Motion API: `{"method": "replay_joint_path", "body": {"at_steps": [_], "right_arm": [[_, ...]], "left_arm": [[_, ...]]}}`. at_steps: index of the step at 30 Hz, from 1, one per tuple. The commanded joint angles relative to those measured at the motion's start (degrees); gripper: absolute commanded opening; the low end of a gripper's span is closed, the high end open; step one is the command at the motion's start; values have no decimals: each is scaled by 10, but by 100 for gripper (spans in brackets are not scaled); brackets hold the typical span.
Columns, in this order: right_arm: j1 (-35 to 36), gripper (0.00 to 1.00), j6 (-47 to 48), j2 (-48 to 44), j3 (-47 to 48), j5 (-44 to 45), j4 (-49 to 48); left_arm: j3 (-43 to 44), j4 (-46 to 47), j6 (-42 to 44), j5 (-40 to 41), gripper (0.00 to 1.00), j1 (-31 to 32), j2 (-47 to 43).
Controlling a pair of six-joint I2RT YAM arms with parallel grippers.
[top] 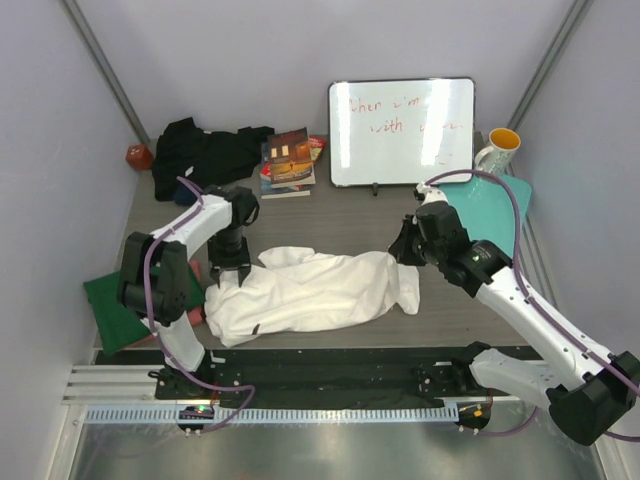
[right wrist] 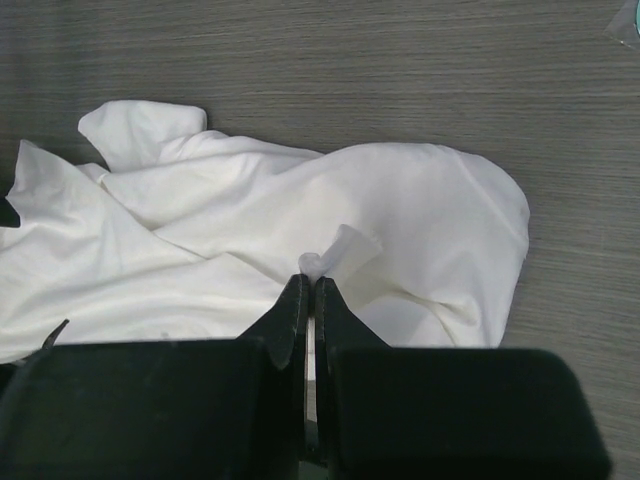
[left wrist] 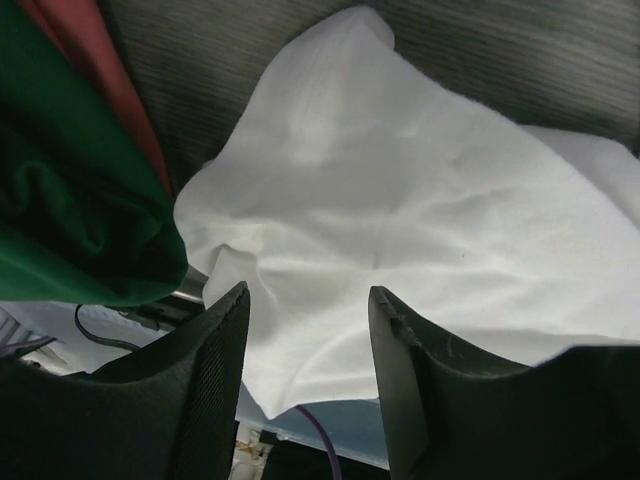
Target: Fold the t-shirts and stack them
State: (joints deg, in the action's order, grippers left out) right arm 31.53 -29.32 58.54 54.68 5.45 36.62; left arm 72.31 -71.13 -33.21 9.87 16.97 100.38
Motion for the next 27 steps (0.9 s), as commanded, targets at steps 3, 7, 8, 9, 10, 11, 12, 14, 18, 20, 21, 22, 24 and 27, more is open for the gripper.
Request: {"method": "replay_joint_path", "body": {"at_steps": [3, 7, 8, 9, 10, 11, 12, 14, 18, 20, 21, 22, 24, 27], "right_arm": [[0, 1, -50, 4, -60, 16, -82], [1, 1, -56, 6, -70, 24, -79], [1, 1, -55, 7, -68, 41, -72], [1, 1, -55, 8, -67, 50, -68], [1, 1, -56, 7, -66, 60, -65], [1, 1, -57, 6, -67, 65, -63], [1, 1, -55, 5, -67, 72, -63], [1, 1, -55, 10, -66, 70, -64], [1, 1, -52, 12, -57, 64, -63], [1, 1, -47, 4, -53, 65, -63], [1, 1, -46, 1, -52, 65, -63], [2, 1, -45, -4, -52, 62, -62], [1, 1, -46, -18, -53, 60, -62], [1, 1, -50, -32, -55, 57, -61]], "left_arm": [[16, 26, -5, 2, 52, -4, 0], [-9, 31, 1, -28, 53, -4, -11], [-17, 30, 2, -34, 53, -4, -11], [-23, 29, 2, -39, 53, -4, -14], [-25, 28, 3, -42, 53, -5, -17], [-31, 28, 3, -42, 53, -4, -22], [-32, 26, 5, -39, 53, -5, -26], [-31, 18, 10, -36, 56, -5, -38], [-52, 7, 10, -51, 59, -4, -38], [-69, 12, 10, -57, 57, -5, -39], [-73, 20, 10, -59, 57, -4, -39], [-78, 25, 9, -61, 57, -4, -41], [-89, 39, 8, -68, 57, -4, -37], [-87, 53, 9, -64, 57, -4, -27]]}}
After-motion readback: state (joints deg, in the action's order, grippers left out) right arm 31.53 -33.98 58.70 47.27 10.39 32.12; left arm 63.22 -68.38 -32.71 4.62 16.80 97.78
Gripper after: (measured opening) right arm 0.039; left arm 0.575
